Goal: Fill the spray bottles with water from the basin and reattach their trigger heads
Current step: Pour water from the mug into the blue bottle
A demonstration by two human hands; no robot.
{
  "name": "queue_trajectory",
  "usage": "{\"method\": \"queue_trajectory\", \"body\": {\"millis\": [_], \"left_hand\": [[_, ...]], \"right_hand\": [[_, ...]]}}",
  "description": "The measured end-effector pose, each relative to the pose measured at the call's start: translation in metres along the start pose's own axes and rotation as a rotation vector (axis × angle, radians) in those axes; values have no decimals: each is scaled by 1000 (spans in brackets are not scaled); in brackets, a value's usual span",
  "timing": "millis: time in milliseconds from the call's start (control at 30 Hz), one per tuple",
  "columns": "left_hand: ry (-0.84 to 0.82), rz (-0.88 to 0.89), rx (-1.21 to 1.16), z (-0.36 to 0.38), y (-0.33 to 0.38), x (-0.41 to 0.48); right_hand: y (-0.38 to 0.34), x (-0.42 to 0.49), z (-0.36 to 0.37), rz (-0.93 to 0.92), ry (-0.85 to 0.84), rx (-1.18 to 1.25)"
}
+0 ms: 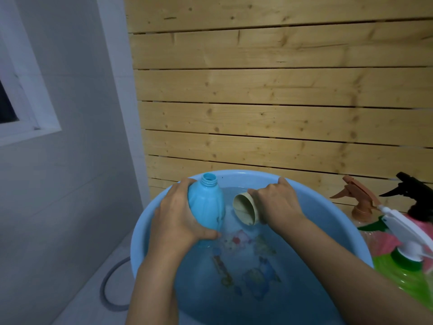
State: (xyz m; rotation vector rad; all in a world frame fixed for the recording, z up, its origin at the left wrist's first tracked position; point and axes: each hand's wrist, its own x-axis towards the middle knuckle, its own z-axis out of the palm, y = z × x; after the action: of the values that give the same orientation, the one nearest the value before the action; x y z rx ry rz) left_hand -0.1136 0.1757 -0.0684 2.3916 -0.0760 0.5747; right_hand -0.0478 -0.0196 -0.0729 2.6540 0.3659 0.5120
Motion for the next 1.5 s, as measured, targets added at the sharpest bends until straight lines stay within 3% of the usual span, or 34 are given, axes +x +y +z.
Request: {"method": "queue_trajectory", "body": {"millis": [500,733,933,1267,1500], "left_hand": [[60,-87,-43,-1,-1,1],[-23,-101,22,0,-5,1],[-166,-153,102,1,-8,0],[-438,-144,203,5,-17,0],[-466,-139,172,6,-20,3]], "right_hand": [[-4,-3,10,-12,-96,278],[0,-1,13,269,-110,873],[-1,0,4,381,-21,1165],[0,-5,-18,376,125,1204],[-3,-9,-23,333,156,1203]]}}
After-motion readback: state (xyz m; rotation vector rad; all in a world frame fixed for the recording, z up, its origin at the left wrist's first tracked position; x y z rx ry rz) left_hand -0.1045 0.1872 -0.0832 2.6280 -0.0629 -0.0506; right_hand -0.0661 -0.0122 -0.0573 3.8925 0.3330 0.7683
